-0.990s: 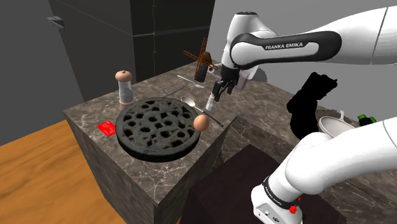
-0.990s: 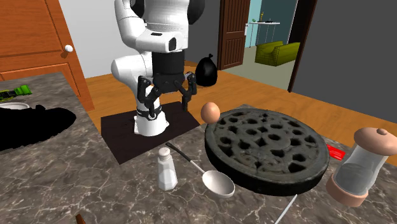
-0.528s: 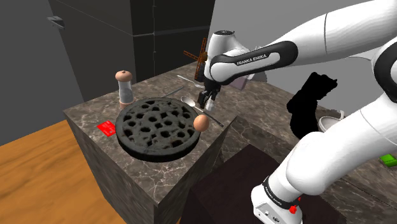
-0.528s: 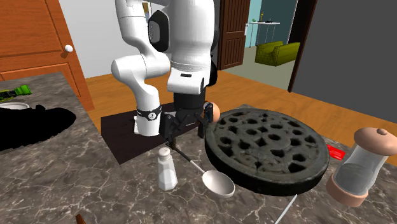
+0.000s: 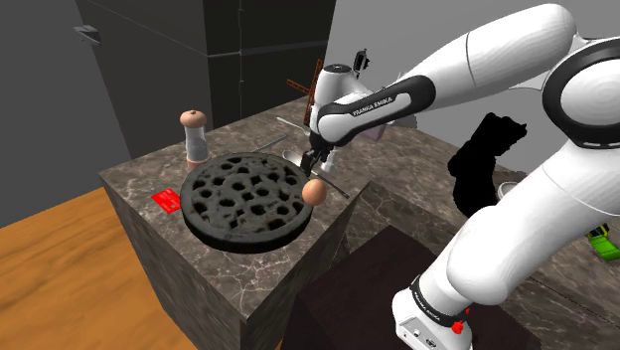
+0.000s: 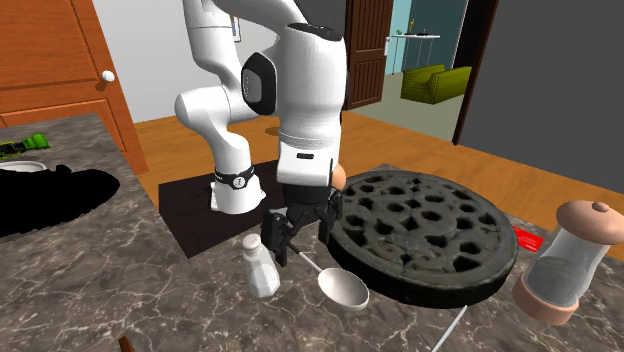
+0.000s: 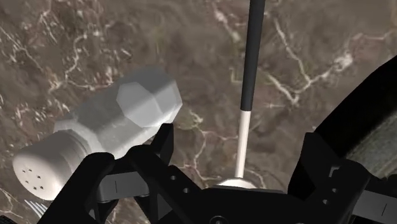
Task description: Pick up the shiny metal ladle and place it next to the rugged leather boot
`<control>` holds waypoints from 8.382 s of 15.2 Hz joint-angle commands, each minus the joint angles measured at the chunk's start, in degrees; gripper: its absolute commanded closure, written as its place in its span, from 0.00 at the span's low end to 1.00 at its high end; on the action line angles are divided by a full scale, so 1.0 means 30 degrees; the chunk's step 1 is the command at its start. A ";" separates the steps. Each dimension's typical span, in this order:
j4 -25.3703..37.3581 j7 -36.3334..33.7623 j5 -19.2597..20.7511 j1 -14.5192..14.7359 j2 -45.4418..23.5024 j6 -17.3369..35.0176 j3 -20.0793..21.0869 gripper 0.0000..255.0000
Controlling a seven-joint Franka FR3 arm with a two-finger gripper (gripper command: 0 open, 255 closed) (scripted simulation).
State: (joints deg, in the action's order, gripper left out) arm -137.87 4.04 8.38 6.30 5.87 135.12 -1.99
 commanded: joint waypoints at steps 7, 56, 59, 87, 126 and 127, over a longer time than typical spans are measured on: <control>-0.0348 -0.0119 0.0068 0.0079 -0.0636 0.0669 0.0025 0.00; 0.5771 0.0988 -0.0644 0.0274 0.3034 -0.9080 0.0152 1.00; 0.6502 0.1058 -0.0672 0.0281 0.3072 -0.9846 0.0165 1.00; 1.5381 0.1724 -0.0791 0.0310 0.1559 -1.7184 0.0275 1.00; 2.4933 2.1037 -0.5284 -0.8842 -0.6723 -1.8000 -1.1096 1.00; 2.6027 2.1569 -0.5889 -0.9569 -0.7572 -1.8370 -1.1230 1.00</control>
State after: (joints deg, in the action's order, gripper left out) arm -62.95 67.06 -7.47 -20.40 -14.35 81.04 -35.20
